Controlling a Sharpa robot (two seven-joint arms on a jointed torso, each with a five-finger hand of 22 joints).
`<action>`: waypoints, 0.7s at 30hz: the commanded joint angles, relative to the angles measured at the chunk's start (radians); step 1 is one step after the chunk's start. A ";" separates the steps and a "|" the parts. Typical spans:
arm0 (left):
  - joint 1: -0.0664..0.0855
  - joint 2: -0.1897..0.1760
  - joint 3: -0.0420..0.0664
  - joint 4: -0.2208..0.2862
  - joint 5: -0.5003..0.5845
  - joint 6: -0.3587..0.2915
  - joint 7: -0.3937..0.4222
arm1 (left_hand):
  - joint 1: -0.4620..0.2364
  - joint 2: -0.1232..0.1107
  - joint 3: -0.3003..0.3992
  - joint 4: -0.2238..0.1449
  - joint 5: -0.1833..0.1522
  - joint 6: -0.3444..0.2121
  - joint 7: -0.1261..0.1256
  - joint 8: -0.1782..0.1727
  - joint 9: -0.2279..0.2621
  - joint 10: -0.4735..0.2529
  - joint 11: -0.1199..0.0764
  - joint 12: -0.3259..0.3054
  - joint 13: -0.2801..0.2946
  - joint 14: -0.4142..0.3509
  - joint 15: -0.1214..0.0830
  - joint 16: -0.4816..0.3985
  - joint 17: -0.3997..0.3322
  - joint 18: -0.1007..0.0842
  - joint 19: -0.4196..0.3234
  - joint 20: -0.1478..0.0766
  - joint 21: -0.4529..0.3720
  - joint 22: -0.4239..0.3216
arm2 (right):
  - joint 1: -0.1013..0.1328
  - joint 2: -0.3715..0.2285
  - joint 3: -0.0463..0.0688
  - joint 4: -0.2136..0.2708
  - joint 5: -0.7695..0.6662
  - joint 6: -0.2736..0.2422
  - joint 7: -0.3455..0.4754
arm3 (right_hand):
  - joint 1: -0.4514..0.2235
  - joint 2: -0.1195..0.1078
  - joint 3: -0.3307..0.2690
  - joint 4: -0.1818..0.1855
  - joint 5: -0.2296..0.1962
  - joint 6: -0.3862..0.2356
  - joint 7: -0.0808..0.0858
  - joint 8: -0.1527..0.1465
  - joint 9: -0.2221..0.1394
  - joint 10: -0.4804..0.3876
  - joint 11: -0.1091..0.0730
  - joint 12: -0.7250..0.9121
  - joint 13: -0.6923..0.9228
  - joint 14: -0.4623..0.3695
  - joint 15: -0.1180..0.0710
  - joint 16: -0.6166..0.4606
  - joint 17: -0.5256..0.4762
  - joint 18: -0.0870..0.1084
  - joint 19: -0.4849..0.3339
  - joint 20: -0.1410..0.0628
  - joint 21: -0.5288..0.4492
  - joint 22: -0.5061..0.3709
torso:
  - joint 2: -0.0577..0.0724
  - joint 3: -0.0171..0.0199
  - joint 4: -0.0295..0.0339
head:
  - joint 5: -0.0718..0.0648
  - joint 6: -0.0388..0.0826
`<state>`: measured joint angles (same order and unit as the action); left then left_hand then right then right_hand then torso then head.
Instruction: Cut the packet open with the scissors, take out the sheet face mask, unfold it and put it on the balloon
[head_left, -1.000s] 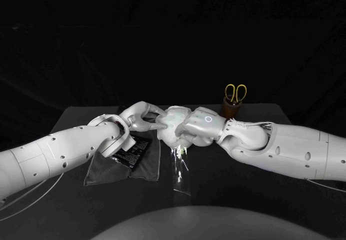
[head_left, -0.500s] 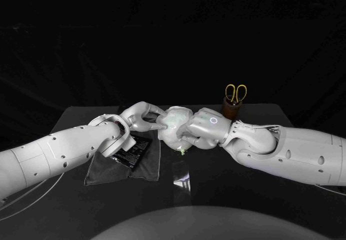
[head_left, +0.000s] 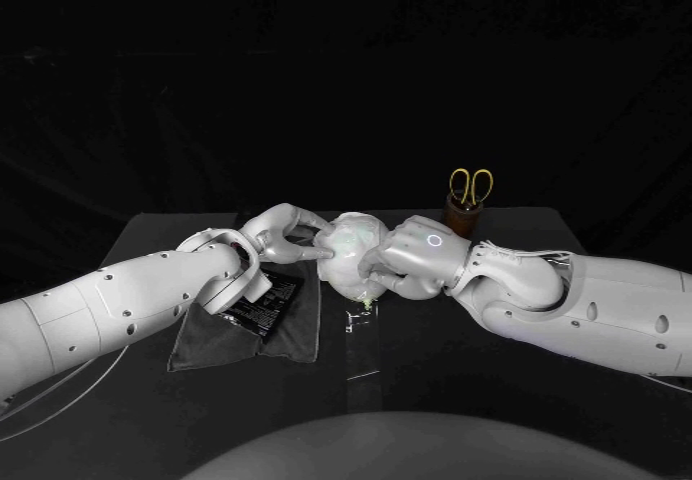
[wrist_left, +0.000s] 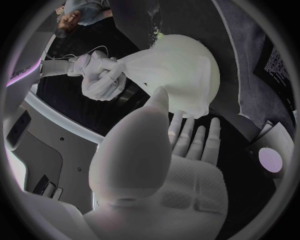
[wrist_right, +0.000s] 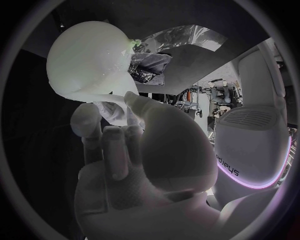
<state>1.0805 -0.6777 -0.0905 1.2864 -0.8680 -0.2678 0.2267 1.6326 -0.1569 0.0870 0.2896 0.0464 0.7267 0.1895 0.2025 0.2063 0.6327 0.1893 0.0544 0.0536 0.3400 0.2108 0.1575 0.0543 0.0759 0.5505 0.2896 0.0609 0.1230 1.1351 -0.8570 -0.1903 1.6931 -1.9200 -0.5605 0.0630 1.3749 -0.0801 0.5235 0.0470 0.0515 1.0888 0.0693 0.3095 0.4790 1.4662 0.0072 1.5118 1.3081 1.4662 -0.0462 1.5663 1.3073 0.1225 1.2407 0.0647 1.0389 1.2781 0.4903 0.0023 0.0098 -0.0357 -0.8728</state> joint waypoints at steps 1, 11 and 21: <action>0.001 0.003 0.001 0.001 -0.002 0.016 -0.005 | -0.006 0.006 -0.004 -0.002 0.002 -0.008 0.027 -0.002 -0.001 -0.006 -0.001 -0.004 -0.001 -0.005 0.000 -0.005 -0.001 -0.012 0.002 0.002 0.000 -0.001 | 0.001 -0.001 0.001 0.001 -0.024 0.031 -0.037 | -0.009 0.000 0.005 0.000 -0.003 -0.005 -0.001 0.005 0.002 0.061 -0.007 -0.004 0.220 0.105 -0.003 0.004 0.263 -0.004 -0.006 -0.001 -0.005 -0.001 | 0.001 0.0001 0.0009 | -0.001 0.000; 0.001 0.004 0.001 0.000 -0.006 0.023 -0.016 | -0.004 0.008 -0.004 -0.002 0.002 -0.011 0.028 -0.003 -0.002 -0.011 -0.001 -0.004 -0.002 -0.006 -0.001 -0.007 -0.002 -0.012 0.002 0.002 0.000 -0.002 | 0.002 -0.004 0.001 -0.002 -0.032 0.050 -0.054 | -0.009 -0.007 0.008 -0.002 -0.003 -0.014 0.000 0.011 0.009 0.056 -0.006 -0.011 0.215 0.105 -0.003 0.004 0.263 -0.001 -0.015 -0.001 -0.019 -0.007 | 0.000 -0.0001 0.0017 | -0.003 0.000; 0.001 0.005 0.001 0.000 -0.010 0.025 -0.022 | -0.003 0.008 -0.005 -0.002 0.002 -0.014 0.028 -0.004 -0.003 -0.015 -0.001 -0.005 -0.002 -0.008 -0.001 -0.008 -0.002 -0.012 0.002 0.002 0.000 -0.002 | 0.002 -0.013 0.000 -0.002 -0.019 0.104 -0.050 | -0.005 -0.012 0.016 -0.004 -0.003 -0.029 0.003 0.019 0.018 0.047 -0.003 -0.022 0.207 0.105 -0.002 0.004 0.263 0.000 -0.022 0.000 -0.033 -0.012 | 0.001 -0.0003 0.0001 | -0.007 0.000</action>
<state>1.0806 -0.6758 -0.0903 1.2848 -0.8717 -0.2583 0.2080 1.6326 -0.1569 0.0870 0.2895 0.0464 0.7195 0.1894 0.2025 0.2051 0.6256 0.1893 0.0544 0.0526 0.3400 0.2108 0.1532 0.0535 0.0758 0.5505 0.2896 0.0609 0.1223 1.1370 -0.8691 -0.1906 1.6908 -1.9318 -0.5020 0.0205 1.3708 -0.0844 0.5337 0.0437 0.0515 1.0664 0.0729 0.3238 0.4957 1.4646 0.0057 1.4936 1.3077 1.4662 -0.0461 1.5670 1.3081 0.1215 1.2264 0.0646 1.0077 1.2643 0.4909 0.0023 0.0109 -0.0419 -0.8728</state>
